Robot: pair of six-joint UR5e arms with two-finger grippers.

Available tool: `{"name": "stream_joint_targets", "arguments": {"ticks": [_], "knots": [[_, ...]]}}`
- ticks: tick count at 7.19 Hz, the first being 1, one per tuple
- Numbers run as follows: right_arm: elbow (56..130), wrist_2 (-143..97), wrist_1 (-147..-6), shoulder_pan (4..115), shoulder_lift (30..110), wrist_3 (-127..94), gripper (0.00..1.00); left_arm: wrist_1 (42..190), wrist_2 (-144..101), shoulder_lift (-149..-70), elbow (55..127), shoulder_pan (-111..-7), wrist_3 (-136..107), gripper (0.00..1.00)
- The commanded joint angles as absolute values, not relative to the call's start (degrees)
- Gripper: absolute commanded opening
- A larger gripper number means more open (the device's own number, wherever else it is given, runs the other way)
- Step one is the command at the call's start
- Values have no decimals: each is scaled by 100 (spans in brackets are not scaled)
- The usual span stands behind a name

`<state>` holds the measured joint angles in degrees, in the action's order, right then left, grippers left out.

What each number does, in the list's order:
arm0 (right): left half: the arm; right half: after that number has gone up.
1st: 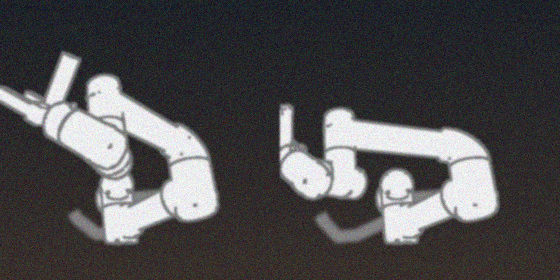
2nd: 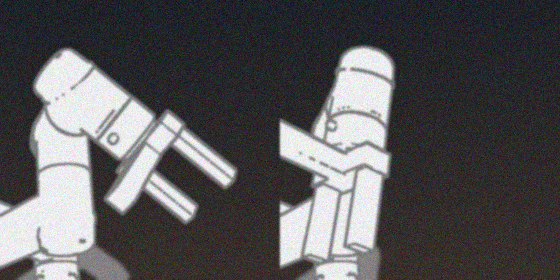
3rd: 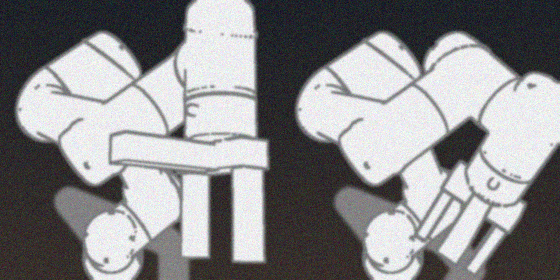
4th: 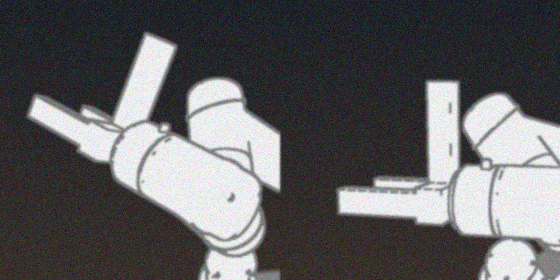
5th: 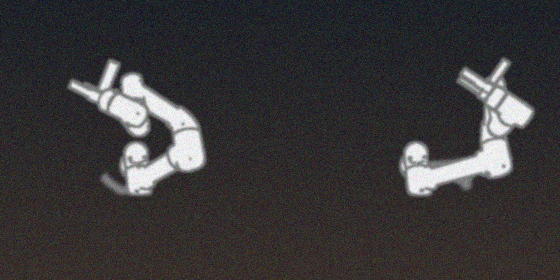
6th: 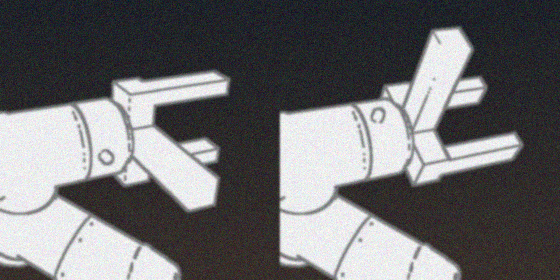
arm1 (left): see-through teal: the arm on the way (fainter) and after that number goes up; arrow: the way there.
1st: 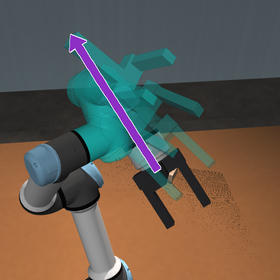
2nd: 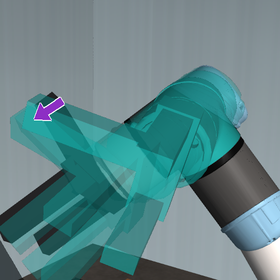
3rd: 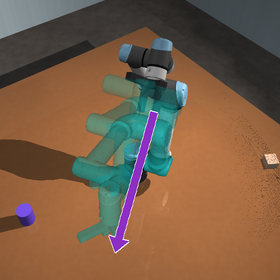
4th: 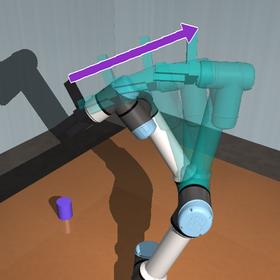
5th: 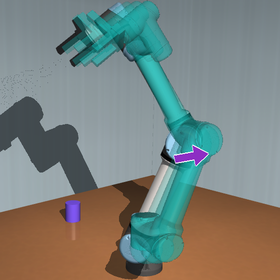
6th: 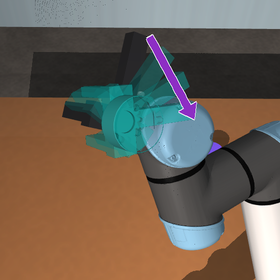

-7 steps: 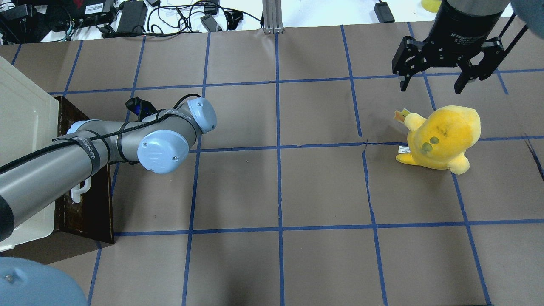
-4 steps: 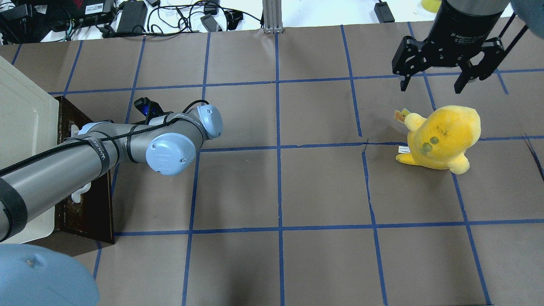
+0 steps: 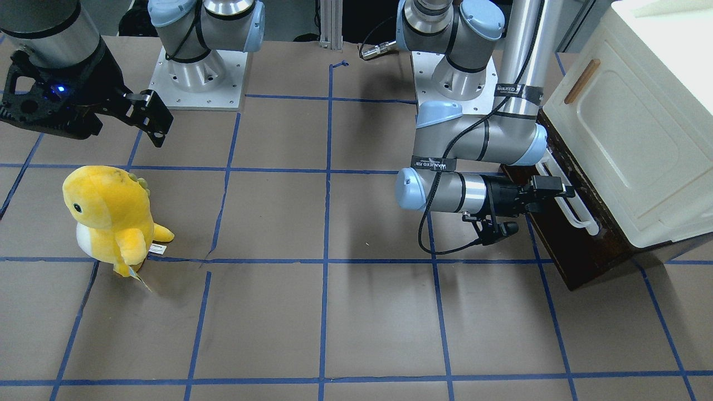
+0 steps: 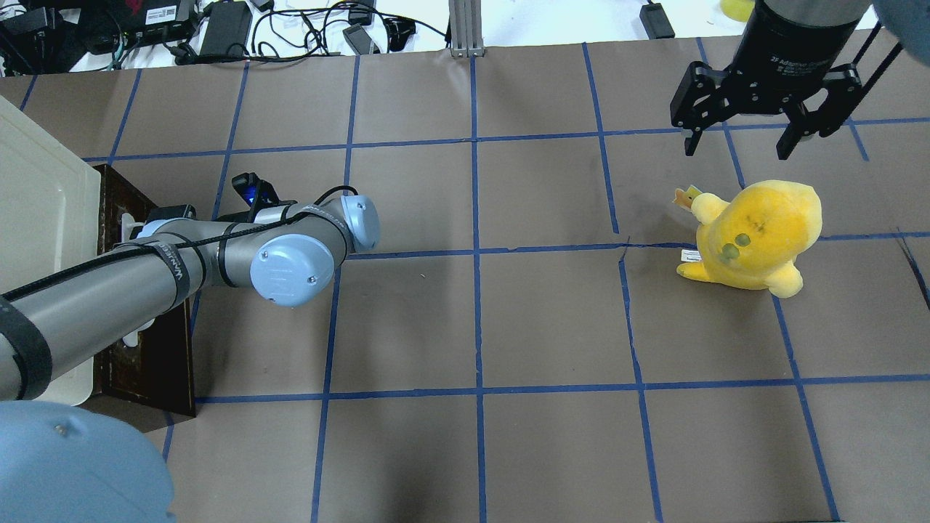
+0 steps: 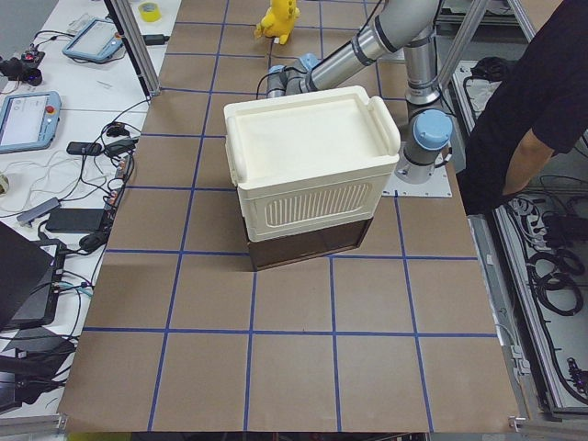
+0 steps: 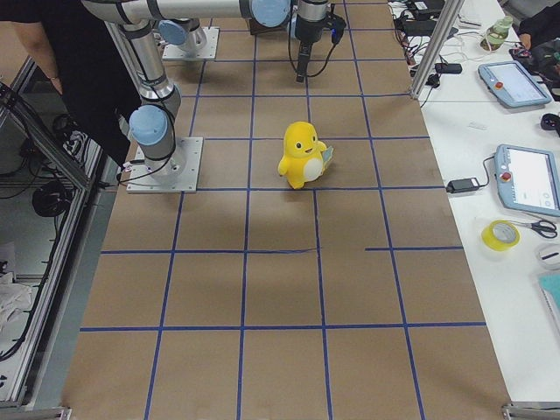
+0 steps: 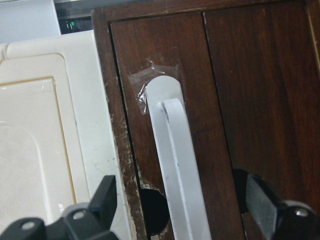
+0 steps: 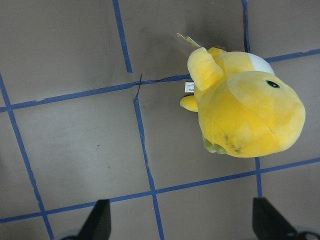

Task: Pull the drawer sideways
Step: 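Close the left gripper around the white drawer handle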

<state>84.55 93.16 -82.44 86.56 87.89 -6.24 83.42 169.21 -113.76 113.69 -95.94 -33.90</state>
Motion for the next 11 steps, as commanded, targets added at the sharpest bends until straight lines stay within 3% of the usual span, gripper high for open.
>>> {"name": "stream_joint_targets", "arguments": {"ticks": [1, 2, 3, 4, 5, 7, 11], "knots": [[8455, 9316, -8244, 8657, 8789, -624, 100, 8358, 16954, -11382, 11522, -9466, -3498, 100], [8455, 9316, -8244, 8649, 8789, -624, 100, 8376, 17111, -11321, 11496, -9466, -3489, 94], [8455, 9316, -8244, 8648, 8789, -624, 100, 8437, 17121, -11303, 11479, -9466, -3498, 81], [8455, 9316, -8244, 8657, 8789, -624, 100, 8437, 17130, -11303, 11496, -9466, -3507, 54], [8455, 9316, -8244, 8657, 8789, -624, 100, 8437, 17130, -11303, 11487, -9466, -3507, 53], [8455, 9316, -8244, 8657, 8789, -624, 100, 8429, 17130, -11294, 11505, -9466, -3516, 38], [8455, 9316, -8244, 8649, 8789, -624, 100, 8420, 17069, -11416, 11470, -9475, -3551, 37]]}}
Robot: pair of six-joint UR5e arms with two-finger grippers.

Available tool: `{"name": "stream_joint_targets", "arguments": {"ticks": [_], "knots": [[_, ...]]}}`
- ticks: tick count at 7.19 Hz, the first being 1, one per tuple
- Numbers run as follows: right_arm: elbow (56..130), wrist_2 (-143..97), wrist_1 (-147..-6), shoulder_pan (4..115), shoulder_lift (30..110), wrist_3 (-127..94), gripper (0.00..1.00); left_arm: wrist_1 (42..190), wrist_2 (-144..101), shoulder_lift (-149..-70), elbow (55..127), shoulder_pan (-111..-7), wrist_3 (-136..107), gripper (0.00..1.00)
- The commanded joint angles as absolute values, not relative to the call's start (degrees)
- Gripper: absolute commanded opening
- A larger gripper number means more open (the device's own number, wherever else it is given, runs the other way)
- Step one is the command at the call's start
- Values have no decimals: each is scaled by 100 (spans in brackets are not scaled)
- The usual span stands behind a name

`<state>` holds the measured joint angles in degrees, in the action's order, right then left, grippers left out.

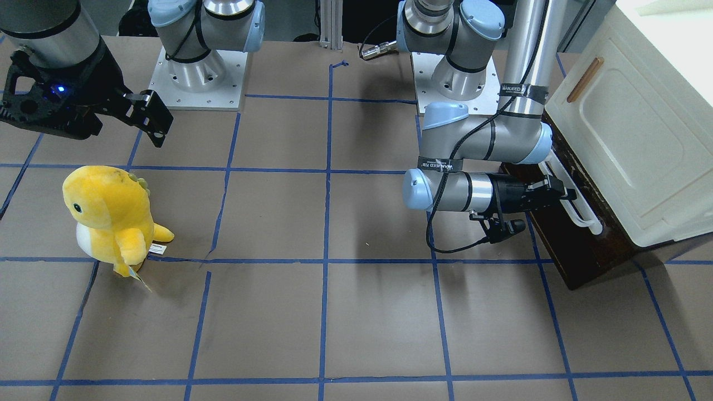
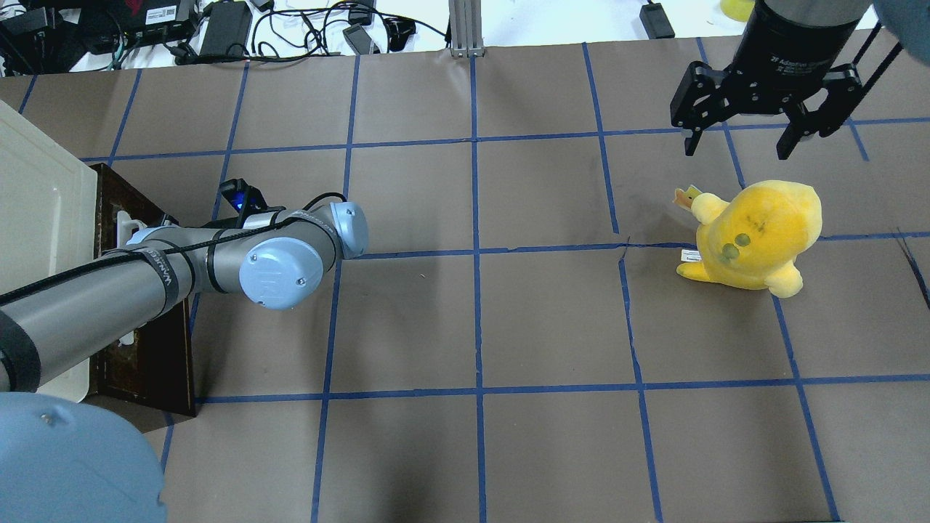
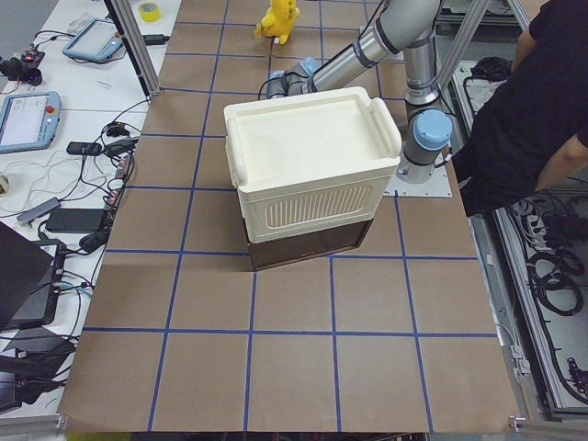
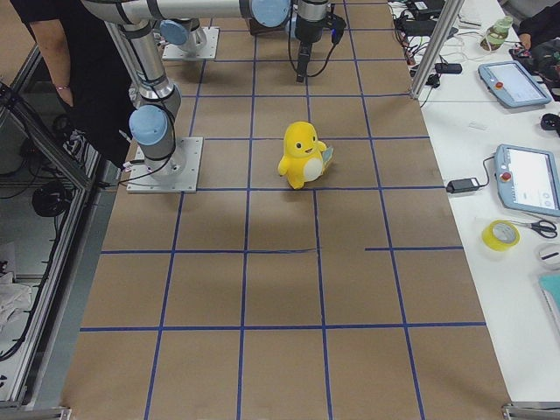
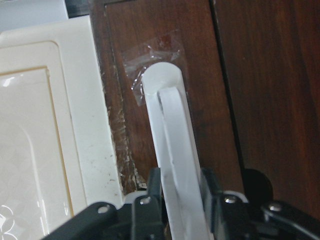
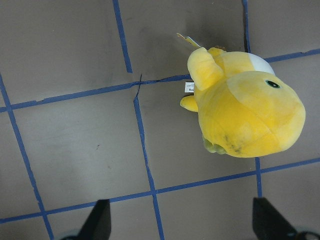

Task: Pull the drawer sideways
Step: 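Close the left gripper around the white drawer handle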

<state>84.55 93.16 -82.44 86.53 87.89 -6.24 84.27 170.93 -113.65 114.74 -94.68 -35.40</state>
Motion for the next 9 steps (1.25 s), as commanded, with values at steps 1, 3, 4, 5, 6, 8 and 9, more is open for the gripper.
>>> {"name": "stream_joint_targets", "arguments": {"ticks": [1, 3, 4, 5, 6, 8, 9], "knots": [[8455, 9316, -8244, 8657, 8789, -624, 100, 8411, 17068, -11434, 11470, -9475, -3629, 37], [8455, 9316, -8244, 8657, 8789, -624, 100, 8402, 17060, -11435, 11461, -9483, -3630, 37], [8455, 9316, -8244, 8657, 8789, -624, 100, 8385, 17051, -11435, 11444, -9492, -3630, 33], [8455, 9316, -8235, 8657, 8789, -624, 100, 8367, 17051, -11435, 11435, -9501, -3621, 27], [8455, 9316, -8235, 8657, 8789, -624, 100, 8350, 17051, -11443, 11435, -9518, -3612, 26], [8455, 9316, -8244, 8649, 8789, -624, 100, 8341, 17051, -11461, 11435, -9553, -3604, 24], [8455, 9316, -8244, 8648, 8789, -624, 100, 8323, 17051, -11461, 11435, -9623, -3595, 24]]}}
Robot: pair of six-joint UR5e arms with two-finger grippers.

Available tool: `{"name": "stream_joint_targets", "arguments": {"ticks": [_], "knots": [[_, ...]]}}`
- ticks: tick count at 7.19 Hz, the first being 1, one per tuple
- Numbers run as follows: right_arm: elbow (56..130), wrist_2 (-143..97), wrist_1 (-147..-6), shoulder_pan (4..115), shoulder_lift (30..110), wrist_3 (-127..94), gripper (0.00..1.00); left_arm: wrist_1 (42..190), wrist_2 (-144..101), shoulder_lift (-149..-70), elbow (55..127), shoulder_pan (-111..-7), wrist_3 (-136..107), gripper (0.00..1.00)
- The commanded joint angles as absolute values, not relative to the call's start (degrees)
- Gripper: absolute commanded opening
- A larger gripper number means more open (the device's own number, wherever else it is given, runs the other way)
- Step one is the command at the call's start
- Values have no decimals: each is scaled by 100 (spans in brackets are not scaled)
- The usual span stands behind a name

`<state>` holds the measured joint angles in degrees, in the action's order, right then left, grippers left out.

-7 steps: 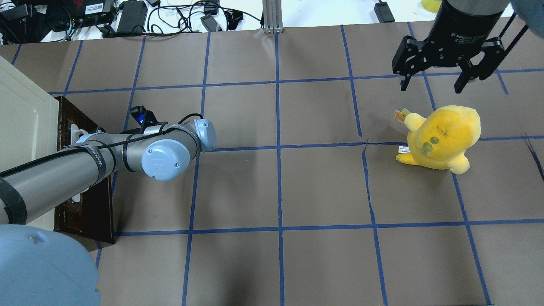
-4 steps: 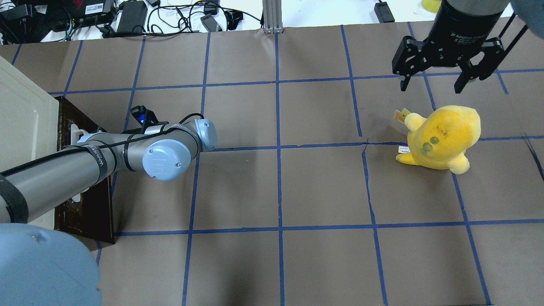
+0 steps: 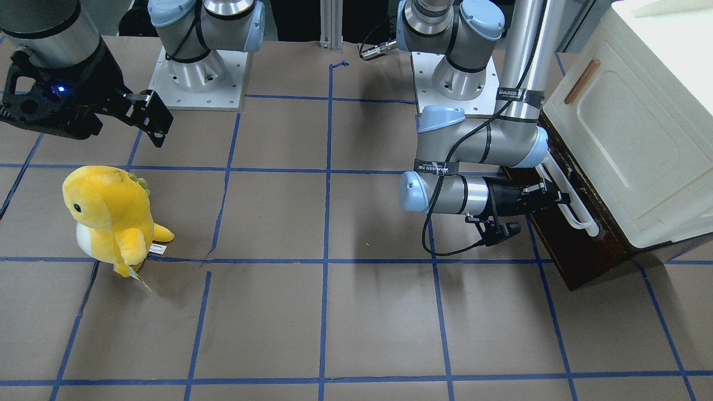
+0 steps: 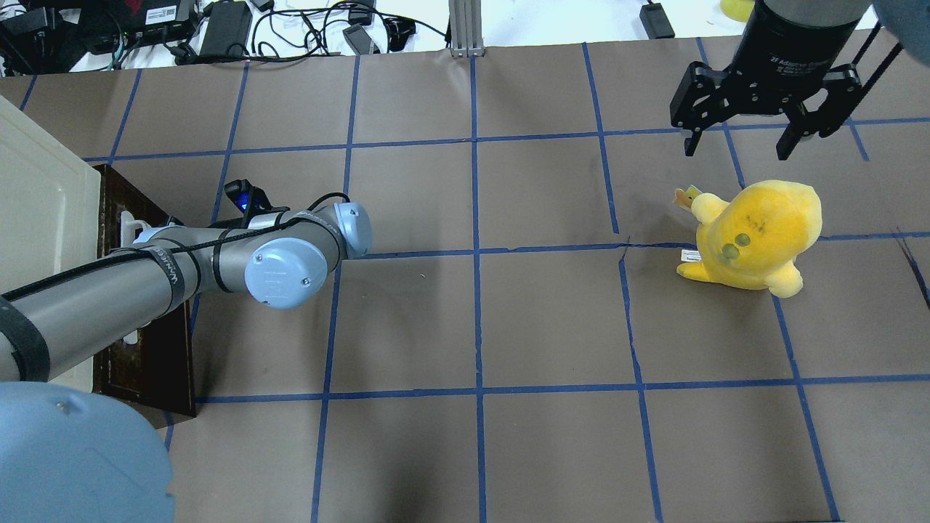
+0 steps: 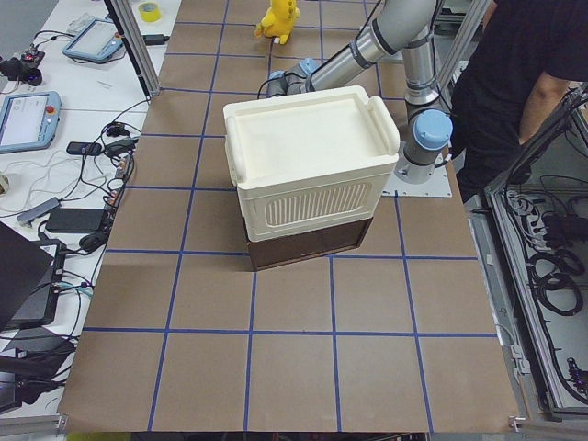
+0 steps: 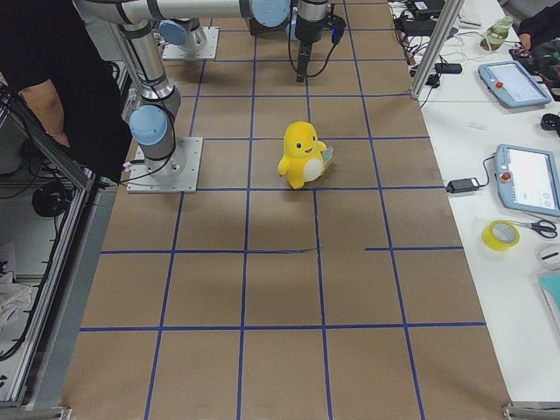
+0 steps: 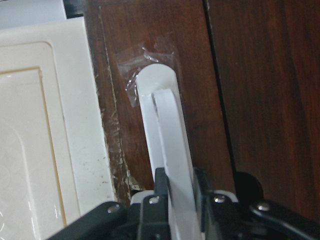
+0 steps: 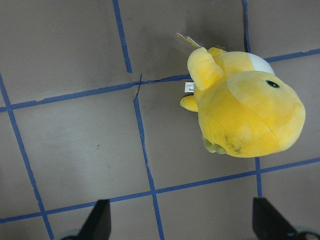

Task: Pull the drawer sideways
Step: 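Pull the handle with the left gripper, sliding the drawer outward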

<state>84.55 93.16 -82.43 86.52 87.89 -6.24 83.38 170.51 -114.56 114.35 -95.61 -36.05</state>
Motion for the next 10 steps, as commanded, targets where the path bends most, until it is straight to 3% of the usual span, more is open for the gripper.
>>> {"name": "stream_joint_targets", "arguments": {"ticks": [1, 10], "knots": [[8455, 9316, -8244, 8657, 8789, -624, 100, 8323, 17033, -11461, 11356, -9702, -3577, 24], [8455, 9316, -8244, 8657, 8789, -624, 100, 8341, 16796, -11698, 11004, -10116, -3533, 23]]}}
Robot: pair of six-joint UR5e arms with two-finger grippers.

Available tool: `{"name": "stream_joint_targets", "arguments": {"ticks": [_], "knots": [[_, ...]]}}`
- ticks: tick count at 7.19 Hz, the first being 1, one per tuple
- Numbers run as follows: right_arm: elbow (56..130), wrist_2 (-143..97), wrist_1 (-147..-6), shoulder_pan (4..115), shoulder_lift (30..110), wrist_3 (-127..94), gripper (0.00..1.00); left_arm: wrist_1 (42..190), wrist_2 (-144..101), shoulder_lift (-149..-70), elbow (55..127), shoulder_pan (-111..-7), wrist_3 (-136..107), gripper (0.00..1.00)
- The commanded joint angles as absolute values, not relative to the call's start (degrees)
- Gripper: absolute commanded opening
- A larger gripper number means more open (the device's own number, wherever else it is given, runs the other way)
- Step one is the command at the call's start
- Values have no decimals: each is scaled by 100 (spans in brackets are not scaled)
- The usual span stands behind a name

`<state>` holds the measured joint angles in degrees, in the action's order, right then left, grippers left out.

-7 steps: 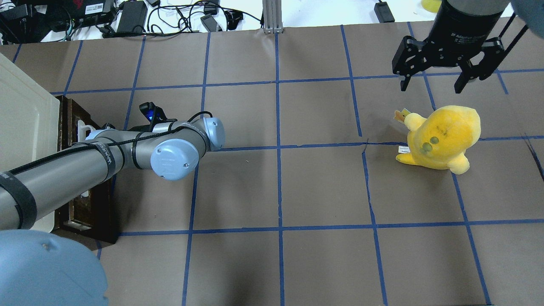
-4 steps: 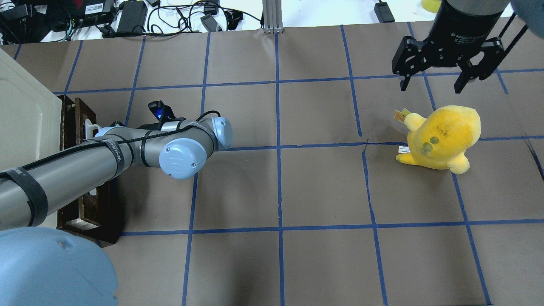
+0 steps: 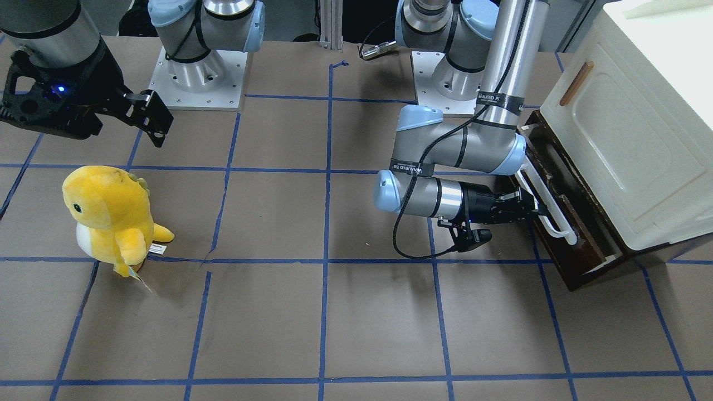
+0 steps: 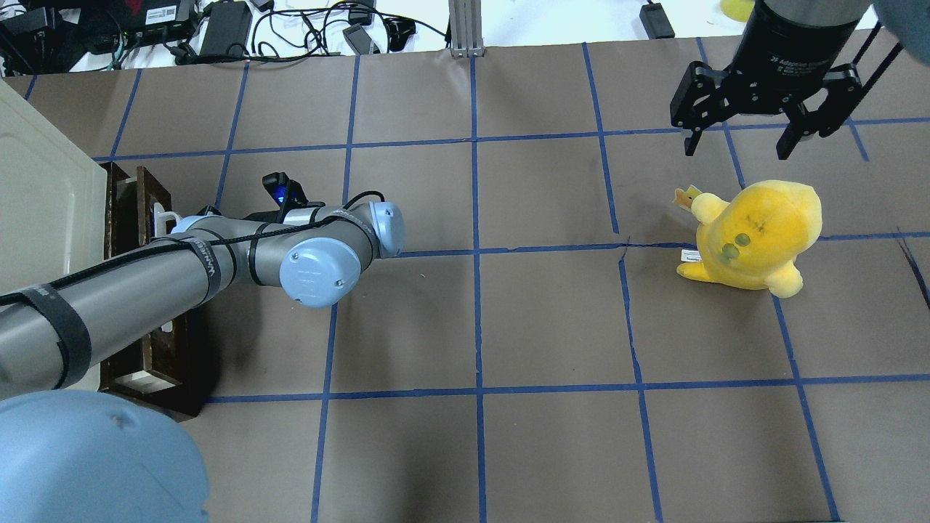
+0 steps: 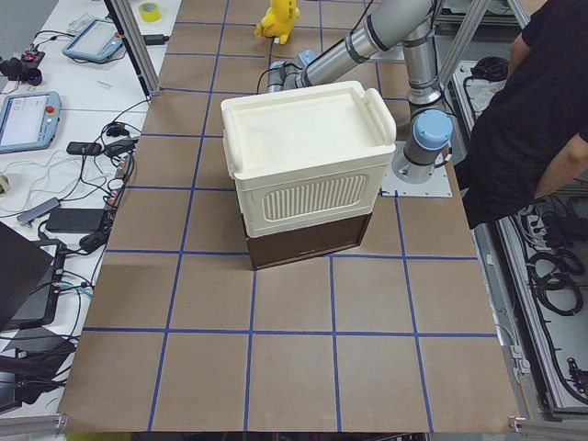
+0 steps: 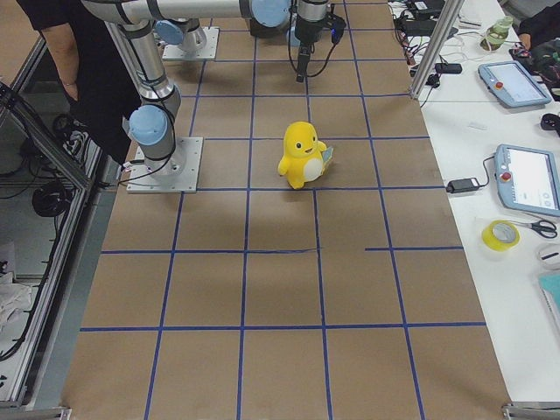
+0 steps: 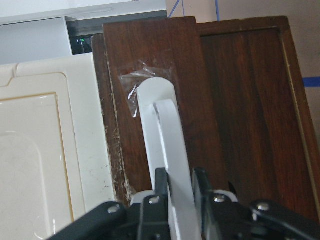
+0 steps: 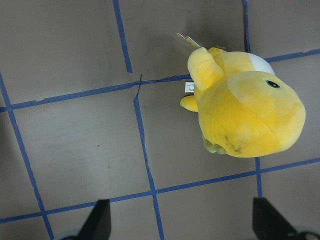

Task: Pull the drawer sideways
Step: 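Pull the handle with the left gripper, sliding the drawer outward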

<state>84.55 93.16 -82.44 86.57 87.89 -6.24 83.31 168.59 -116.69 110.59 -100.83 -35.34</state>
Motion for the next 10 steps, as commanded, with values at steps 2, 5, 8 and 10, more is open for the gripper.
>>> {"name": "stream_joint_targets", "arguments": {"ticks": [2, 5, 8, 10], "knots": [[8455, 9316, -8244, 8657, 8789, -624, 100, 8332, 16796, -11733, 11004, -10160, -3533, 23], [8455, 9316, -8244, 8657, 8789, -624, 100, 8332, 16709, -11760, 10881, -10300, -3516, 23], [8455, 9316, -8244, 8657, 8789, -624, 100, 8341, 16699, -11760, 10846, -10379, -3516, 23], [8455, 9316, -8244, 8648, 8789, -624, 100, 8341, 16594, -11786, 10784, -10397, -3507, 24]]}}
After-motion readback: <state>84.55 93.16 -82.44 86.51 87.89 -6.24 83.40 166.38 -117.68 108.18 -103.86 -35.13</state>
